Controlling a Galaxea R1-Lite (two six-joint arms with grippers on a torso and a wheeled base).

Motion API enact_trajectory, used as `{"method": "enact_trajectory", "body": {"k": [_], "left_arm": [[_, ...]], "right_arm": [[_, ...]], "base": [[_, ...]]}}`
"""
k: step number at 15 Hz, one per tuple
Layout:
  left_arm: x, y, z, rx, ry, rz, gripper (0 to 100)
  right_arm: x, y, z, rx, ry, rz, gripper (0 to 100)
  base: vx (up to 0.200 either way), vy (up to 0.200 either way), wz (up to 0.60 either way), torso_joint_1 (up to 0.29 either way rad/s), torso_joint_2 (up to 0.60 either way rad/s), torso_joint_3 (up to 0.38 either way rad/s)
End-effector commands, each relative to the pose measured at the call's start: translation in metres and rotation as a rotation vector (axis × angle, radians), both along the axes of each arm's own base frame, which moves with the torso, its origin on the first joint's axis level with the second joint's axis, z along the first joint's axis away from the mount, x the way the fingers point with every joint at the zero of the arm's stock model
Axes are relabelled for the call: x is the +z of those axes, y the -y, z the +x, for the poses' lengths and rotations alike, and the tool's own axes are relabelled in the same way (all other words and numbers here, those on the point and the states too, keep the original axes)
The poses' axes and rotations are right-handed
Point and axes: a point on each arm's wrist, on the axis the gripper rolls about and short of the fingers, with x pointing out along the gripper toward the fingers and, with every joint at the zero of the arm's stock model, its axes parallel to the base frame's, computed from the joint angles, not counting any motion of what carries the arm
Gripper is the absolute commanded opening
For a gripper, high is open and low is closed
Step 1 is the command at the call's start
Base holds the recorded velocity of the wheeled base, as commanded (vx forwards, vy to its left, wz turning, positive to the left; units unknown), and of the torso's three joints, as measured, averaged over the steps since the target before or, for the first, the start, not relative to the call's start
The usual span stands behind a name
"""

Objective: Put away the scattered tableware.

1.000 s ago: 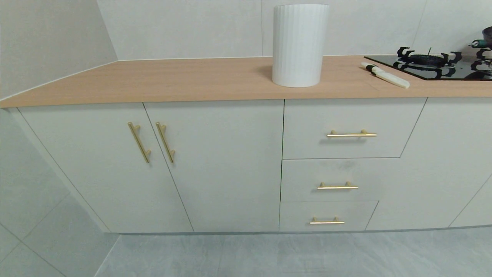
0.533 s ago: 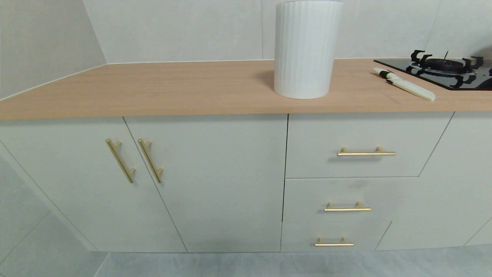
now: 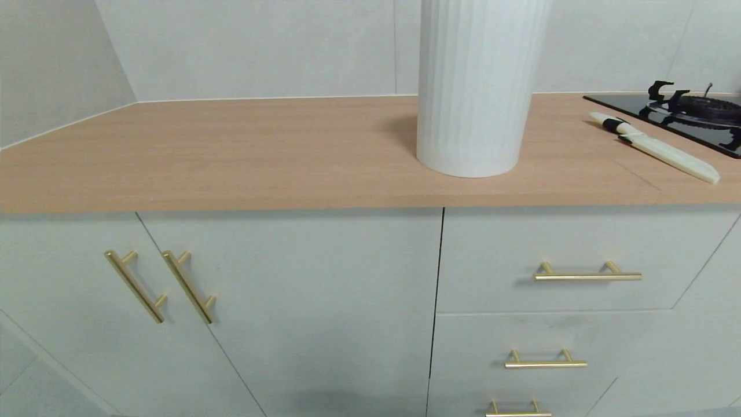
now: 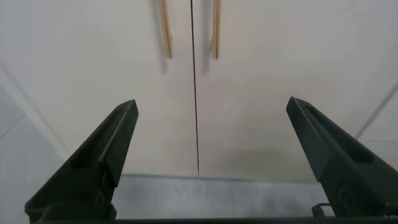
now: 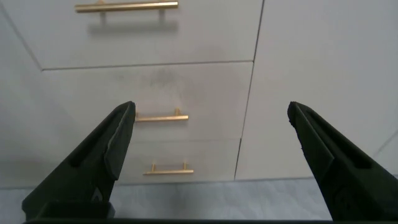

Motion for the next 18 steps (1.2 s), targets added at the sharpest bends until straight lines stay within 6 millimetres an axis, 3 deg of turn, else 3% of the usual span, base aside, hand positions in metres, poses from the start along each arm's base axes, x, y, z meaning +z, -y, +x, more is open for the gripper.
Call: {"method": "enact_trajectory", "body": {"k": [1,10,18], "left_arm": [[0.0001,0.0,0.0,0.001,0.0,0.0,100],[0.0001,0.0,0.0,0.0,0.0,0.001,100],[0.0001,0.0001,0.0,-0.002,0.0,0.001,100]], "right_arm": [[0.0001,0.0,0.0001,0.0,-0.001,0.0,100],[0.0001,0.0,0.0001,0.0,-0.001,0.001,100],[0.0001,0.0,0.0001,0.0,-0.001,0.001,100]], "base": [[0.0,0.0,0.0,0.0,0.0,0.0],[0.0,0.0,0.0,0.0,0.0,0.0],[0.0,-0.2,0.0,0.002,0.0,0.002]]}}
